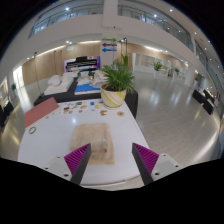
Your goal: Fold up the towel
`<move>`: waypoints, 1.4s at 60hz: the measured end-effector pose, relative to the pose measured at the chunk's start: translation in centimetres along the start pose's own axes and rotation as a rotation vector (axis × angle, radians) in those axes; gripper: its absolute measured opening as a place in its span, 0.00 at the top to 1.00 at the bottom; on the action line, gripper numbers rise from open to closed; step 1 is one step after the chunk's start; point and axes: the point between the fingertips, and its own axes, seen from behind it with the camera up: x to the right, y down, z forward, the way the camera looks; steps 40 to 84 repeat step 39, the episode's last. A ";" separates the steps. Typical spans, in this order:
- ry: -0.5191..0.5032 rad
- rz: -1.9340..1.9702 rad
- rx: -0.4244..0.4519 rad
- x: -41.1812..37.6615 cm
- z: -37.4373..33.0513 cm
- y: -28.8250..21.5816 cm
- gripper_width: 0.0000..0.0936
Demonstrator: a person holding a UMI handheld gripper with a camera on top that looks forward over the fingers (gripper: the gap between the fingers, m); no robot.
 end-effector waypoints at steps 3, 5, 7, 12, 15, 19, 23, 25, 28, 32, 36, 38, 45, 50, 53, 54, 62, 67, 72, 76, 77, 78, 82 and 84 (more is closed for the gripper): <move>-0.014 -0.020 -0.014 0.4 -4.6 0.7 0.08; -0.011 -0.034 -0.023 0.8 -7.6 1.3 0.09; -0.002 -0.040 -0.030 1.2 -10.3 1.9 0.09; 0.012 -0.043 -0.043 2.5 -16.2 3.8 0.09; 0.004 -0.043 -0.042 2.8 -18.8 4.8 0.09; -0.001 -0.032 -0.031 3.3 -20.9 5.9 0.09; 0.007 -0.026 -0.017 4.0 -22.3 6.6 0.09; 0.007 -0.032 -0.014 4.3 -22.6 6.9 0.09; 0.006 -0.034 -0.008 4.7 -22.9 7.3 0.09; 0.014 -0.050 -0.003 5.3 -23.2 7.8 0.09; 0.017 -0.056 -0.012 5.4 -23.3 8.3 0.09; 0.009 -0.054 -0.023 5.2 -23.2 8.7 0.09; 0.003 -0.052 -0.028 5.0 -23.2 9.0 0.09; 0.003 -0.052 -0.028 5.0 -23.2 9.0 0.09; 0.003 -0.052 -0.028 5.0 -23.2 9.0 0.09; 0.003 -0.052 -0.028 5.0 -23.2 9.0 0.09; 0.003 -0.052 -0.028 5.0 -23.2 9.0 0.09; 0.003 -0.052 -0.028 5.0 -23.2 9.0 0.09; 0.003 -0.052 -0.028 5.0 -23.2 9.0 0.09; 0.003 -0.052 -0.028 5.0 -23.2 9.0 0.09; 0.003 -0.052 -0.028 5.0 -23.2 9.0 0.09; 0.003 -0.052 -0.028 5.0 -23.2 9.0 0.09; 0.003 -0.052 -0.028 5.0 -23.2 9.0 0.09; 0.003 -0.052 -0.028 5.0 -23.2 9.0 0.09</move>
